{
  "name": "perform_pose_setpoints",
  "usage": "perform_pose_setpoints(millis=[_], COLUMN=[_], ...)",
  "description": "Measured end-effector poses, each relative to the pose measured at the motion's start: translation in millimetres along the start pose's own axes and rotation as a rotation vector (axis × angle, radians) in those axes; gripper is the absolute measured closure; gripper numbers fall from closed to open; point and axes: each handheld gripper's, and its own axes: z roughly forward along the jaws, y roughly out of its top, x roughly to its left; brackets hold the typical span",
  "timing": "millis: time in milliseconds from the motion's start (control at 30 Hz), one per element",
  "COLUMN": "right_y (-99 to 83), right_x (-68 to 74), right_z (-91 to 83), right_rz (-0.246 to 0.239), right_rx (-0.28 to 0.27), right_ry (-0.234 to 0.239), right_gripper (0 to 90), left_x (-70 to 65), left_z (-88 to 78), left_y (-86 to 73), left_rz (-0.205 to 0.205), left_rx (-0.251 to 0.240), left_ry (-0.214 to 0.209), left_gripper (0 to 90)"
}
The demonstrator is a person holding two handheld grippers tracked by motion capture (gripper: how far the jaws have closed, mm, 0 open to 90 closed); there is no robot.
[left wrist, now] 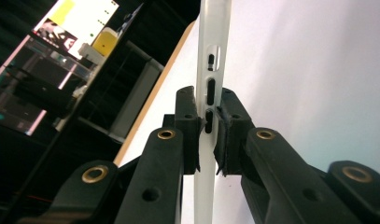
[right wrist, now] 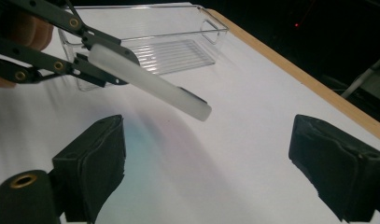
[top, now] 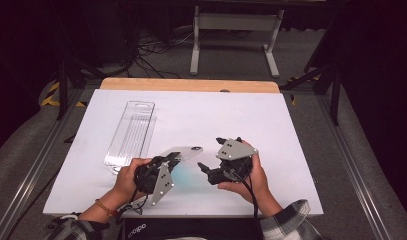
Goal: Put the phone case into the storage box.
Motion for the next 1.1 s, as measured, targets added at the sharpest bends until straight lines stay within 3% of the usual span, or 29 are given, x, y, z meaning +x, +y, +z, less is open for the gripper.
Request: perform_pose_setpoints(millis=[367,567,1100], right_y=[-15.5,-22.8,-41.2], right_x=[5.2,7.6,2.2], right_z=[-3.1,-4.1,-16.8], right_rz=[-0.074,-0.087,-0.074], right_rx=[-0.018,-0.031,-0.027], right_ry=[-0.046,-0.068,-0.114], right_gripper=[10.7,10.7,11.3], left_x=[16.1,27.8,41.5], left_z=[-6.8,-11.0,-17.2], left_y=[-3.9,-8.1,-14.9], left_rz=[-0.139,-0.224,-0.311], left_rx=[-0.048,-0.078,-0.114], left_ry=[-0.032,-0.059,-0.085], left_gripper=[81.3,81.3,81.3])
